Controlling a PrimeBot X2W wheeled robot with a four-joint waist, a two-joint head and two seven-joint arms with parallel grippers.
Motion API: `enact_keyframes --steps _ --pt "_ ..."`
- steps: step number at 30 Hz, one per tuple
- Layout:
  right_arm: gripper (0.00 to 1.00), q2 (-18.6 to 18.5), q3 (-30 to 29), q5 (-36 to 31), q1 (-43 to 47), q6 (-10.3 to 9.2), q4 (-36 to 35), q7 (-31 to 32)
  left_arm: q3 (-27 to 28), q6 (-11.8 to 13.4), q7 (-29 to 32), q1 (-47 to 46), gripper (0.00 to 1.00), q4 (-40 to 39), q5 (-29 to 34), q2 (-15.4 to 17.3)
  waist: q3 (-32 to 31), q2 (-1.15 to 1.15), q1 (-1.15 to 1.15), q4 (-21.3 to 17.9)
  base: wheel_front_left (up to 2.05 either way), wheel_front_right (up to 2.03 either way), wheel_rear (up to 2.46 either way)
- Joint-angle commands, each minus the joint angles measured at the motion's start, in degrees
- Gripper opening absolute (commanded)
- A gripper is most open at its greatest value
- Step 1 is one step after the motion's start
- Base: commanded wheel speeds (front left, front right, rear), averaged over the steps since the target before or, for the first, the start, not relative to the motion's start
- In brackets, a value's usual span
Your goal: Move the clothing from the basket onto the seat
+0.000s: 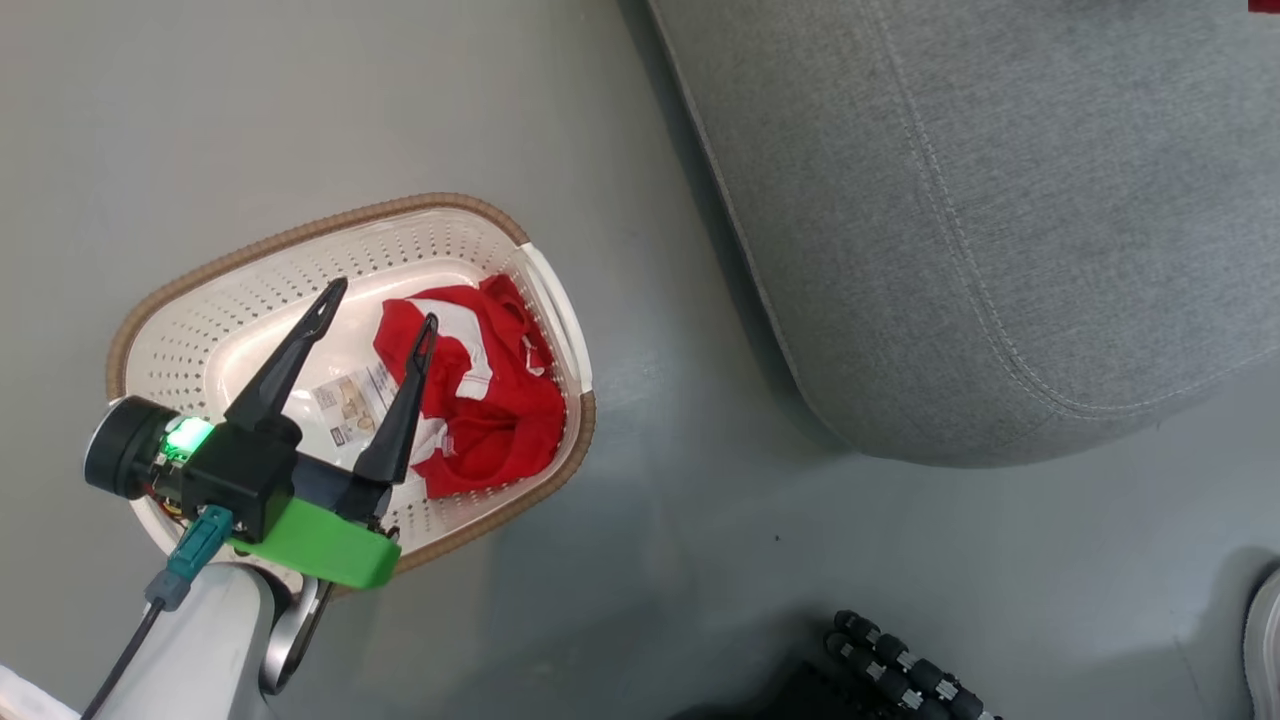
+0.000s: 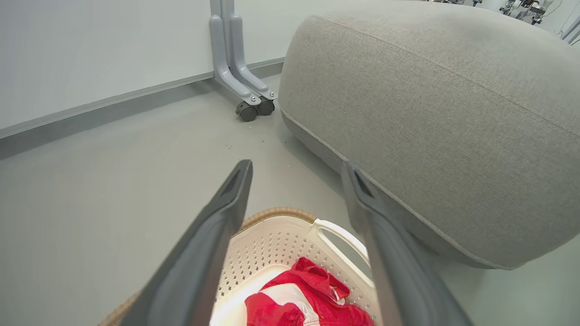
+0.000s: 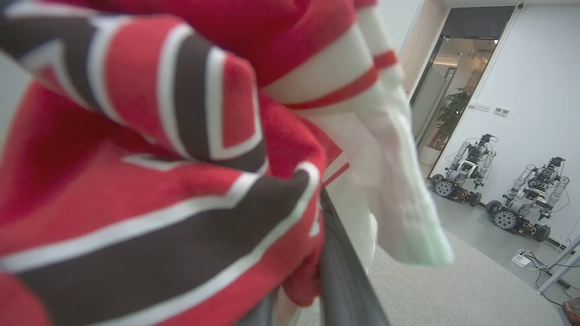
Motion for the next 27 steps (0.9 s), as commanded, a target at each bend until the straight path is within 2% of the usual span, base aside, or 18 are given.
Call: enact_keyframes --steps 1,9,14,16,19,20,21,22,27 --pt "0.0 -0.5 -0.1 -0.9 -1.3 -0.1 2.0 -0.2 0.2 0.0 0.0 -0.9 1.0 -0.2 0.4 0.2 2.5 0.0 -0.01 1.8 0.0 0.0 0.0" --pt "0.0 0.4 0.1 -2.6 -3.0 -0.1 14.4 -0.2 0.0 0.0 0.0 -0.9 1.0 -0.2 0.7 0.1 4.1 0.0 -0.01 2.9 0.0 0.0 0.0" --pt "0.0 -0.4 3.1 -4.2 -4.4 -0.1 21.4 -0.2 1.1 0.0 0.0 0.9 1.0 0.0 1.0 -0.4 4.3 0.0 -0.01 3.4 0.0 0.0 0.0" --pt "0.0 0.3 5.0 -2.9 -4.5 -0.1 24.7 -0.2 1.1 0.0 0.0 1.6 1.0 0.1 1.1 -0.5 4.1 0.0 -0.01 3.6 0.0 0.0 0.0" --pt "0.0 -0.7 6.6 -1.6 -5.3 -0.1 28.4 -0.2 1.0 0.0 0.0 1.9 1.0 0.5 1.4 -0.5 3.7 0.0 -0.01 3.7 0.0 0.0 0.0" --pt "0.13 -1.1 6.6 -1.1 -5.6 -0.1 29.3 -0.2 0.9 0.0 0.0 2.0 1.0 0.7 1.5 -0.7 3.4 0.0 -0.01 3.8 0.0 0.0 0.0" --pt "0.62 -1.1 6.7 -1.0 -5.7 -0.1 29.5 -0.2 0.8 0.0 0.0 2.0 1.0 0.9 1.5 -0.8 3.2 0.0 -0.01 3.9 0.0 0.0 0.0" --pt "1.0 -0.9 6.9 -0.8 -5.6 -0.1 29.6 -0.2 0.7 0.0 0.0 2.0 1.0 1.0 1.5 -0.8 2.9 0.0 -0.01 3.9 0.0 0.0 0.0" --pt "1.0 -0.7 8.6 1.6 -4.2 -0.1 29.1 -0.2 0.9 0.0 0.0 2.5 1.0 1.7 0.9 -1.4 1.1 0.0 -0.01 3.4 0.0 0.0 0.0"
